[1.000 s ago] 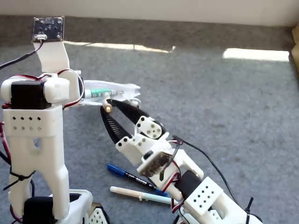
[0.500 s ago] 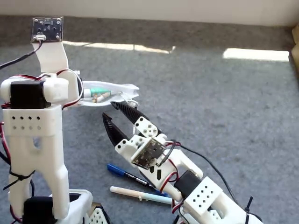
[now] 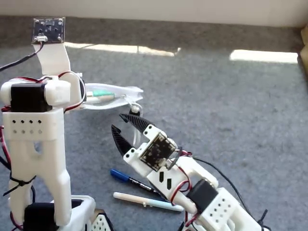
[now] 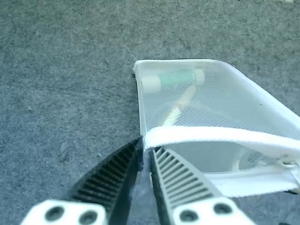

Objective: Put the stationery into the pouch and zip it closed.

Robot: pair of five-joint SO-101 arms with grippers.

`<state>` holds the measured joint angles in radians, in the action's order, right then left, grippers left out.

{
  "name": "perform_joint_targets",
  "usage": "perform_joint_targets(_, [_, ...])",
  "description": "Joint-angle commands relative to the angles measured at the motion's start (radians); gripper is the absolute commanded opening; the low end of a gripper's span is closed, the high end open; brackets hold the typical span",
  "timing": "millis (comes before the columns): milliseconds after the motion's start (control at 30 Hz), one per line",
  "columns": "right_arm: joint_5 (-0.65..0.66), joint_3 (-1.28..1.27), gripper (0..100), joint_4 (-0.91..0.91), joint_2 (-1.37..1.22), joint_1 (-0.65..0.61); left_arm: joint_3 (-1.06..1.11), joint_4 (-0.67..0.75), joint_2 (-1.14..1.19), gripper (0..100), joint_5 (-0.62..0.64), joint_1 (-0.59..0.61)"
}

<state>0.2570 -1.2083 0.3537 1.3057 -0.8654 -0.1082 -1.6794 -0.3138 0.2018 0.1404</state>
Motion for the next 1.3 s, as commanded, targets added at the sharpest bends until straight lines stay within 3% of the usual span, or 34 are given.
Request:
perform_joint_targets(0, [-0.061,0.214,9.8,0.223,0.041,-0.002,0.002,0.021,0.012,1,-0.005,0.048])
perform_joint_targets(200, [-0.117,0.397,9.8,0.469,0.041,-0.007,0.004,0.021,0.010,1,-0.005,0.047])
perform_joint_targets(400, [-0.110,0.358,9.8,0.593,0.039,-0.004,0.004,0.021,0.010,1,-0.005,0.047])
perform_joint_targets(767, [-0.109,0.191,9.8,0.593,0.038,-0.013,0.004,0.021,0.010,1,-0.003,0.051])
perform_joint_targets(1033, [-0.114,0.108,9.8,0.590,0.036,-0.202,0.004,0.021,0.010,1,0.020,0.051])
perform_joint_targets(1267, [-0.115,0.111,9.8,0.552,-0.188,-0.229,0.005,0.021,0.010,1,0.020,0.051])
